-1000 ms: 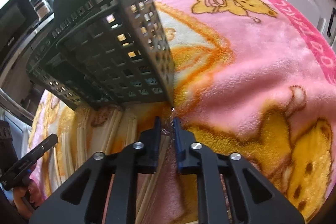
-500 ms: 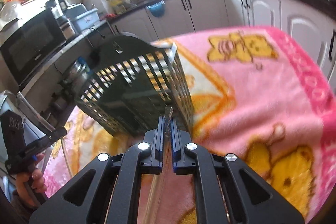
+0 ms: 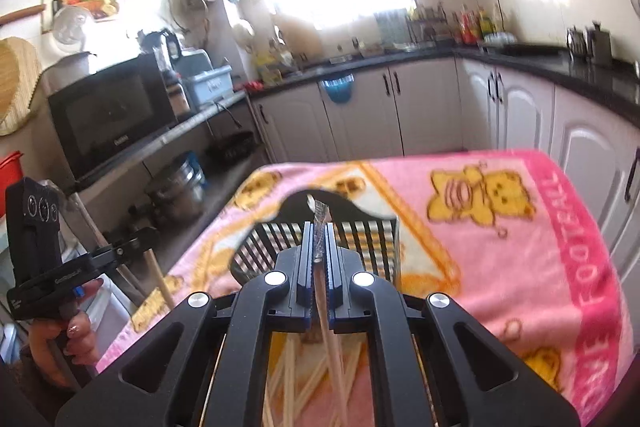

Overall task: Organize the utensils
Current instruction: 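Lift the held chopsticks with both grippers and carry them above the green caddy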

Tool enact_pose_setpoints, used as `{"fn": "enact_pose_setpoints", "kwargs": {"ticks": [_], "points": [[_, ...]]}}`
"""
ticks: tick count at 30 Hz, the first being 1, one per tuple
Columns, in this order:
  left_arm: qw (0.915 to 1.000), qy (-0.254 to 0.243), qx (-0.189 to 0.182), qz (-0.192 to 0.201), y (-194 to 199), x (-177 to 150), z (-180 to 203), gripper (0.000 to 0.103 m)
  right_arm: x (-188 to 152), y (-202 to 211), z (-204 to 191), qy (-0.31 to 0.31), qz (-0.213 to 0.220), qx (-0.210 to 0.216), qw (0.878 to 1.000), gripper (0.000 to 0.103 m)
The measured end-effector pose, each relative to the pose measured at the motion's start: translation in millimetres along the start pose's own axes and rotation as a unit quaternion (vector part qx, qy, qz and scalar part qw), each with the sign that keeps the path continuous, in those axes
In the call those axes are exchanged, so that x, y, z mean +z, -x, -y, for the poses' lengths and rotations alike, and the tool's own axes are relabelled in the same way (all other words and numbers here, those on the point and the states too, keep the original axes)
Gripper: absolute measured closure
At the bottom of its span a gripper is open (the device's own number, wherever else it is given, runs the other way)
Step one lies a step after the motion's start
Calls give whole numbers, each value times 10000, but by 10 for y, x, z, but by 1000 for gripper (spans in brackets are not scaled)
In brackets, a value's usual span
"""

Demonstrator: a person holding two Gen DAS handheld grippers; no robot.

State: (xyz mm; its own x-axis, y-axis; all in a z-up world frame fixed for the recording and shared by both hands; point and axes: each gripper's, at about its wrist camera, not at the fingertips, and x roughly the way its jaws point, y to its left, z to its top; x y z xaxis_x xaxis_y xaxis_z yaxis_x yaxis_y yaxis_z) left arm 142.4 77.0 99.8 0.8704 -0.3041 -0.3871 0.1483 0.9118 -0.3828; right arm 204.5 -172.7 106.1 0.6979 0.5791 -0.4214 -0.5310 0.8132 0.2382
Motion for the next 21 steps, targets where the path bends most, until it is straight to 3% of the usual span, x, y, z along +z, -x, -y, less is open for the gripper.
{"fn": "enact_pose_setpoints", "kwargs": {"ticks": [12,21], "points": [[9965,-428,-154,706,149,585,397,97,519,353,-261,303,912,280,9950,98],[9922,-556,121,1110,148,944,436,97,882,434,-332,412,1372,311,9892,98]]}}
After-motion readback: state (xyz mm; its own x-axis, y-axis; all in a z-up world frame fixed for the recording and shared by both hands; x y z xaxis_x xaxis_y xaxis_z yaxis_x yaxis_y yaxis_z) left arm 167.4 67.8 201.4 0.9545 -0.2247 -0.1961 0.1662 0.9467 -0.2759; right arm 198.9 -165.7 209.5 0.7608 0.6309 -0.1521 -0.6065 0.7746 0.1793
